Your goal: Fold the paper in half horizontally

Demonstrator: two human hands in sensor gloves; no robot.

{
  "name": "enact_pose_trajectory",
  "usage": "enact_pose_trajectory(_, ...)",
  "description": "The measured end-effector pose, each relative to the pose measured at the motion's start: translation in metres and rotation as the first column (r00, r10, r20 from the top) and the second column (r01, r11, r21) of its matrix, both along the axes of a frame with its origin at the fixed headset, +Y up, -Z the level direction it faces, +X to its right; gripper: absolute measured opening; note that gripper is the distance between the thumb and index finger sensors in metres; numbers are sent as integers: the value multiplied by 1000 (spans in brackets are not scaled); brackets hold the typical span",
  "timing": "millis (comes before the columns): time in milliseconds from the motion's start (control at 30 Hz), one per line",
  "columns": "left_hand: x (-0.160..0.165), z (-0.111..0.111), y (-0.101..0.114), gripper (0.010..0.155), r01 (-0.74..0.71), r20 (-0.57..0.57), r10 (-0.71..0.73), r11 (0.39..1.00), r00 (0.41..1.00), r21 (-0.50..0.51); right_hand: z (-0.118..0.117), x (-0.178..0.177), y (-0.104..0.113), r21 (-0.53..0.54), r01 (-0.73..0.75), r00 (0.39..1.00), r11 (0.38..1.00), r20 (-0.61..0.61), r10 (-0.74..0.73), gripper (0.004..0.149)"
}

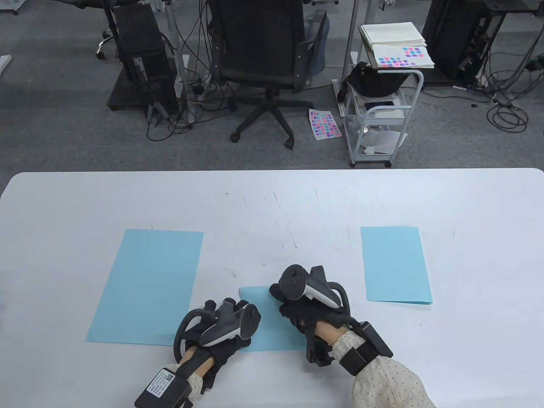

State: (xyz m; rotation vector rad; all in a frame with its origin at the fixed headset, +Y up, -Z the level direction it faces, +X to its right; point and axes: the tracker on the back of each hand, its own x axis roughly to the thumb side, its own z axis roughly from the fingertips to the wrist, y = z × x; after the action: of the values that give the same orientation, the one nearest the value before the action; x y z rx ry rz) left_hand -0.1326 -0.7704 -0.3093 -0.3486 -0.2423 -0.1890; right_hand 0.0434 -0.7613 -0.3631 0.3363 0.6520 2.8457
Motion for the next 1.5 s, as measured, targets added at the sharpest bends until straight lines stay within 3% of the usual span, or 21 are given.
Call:
enact_pose_trajectory(233, -2, 0, 0, 65, -9, -2, 9, 1000, 1000, -15, 2, 0, -15, 4, -33, 999, 999, 4, 33, 62)
enact_pose_trajectory(700, -4, 0, 0, 63, 5, -7, -5, 1000, 1000, -18, 3, 0, -15, -7, -71, 997, 997, 2, 71, 61)
enact_pose_trajectory(1500, -5, -2, 1, 63, 17, -19, -17, 999, 1000, -32, -1, 48, -12, -47, -116, 988, 992, 98, 120, 60)
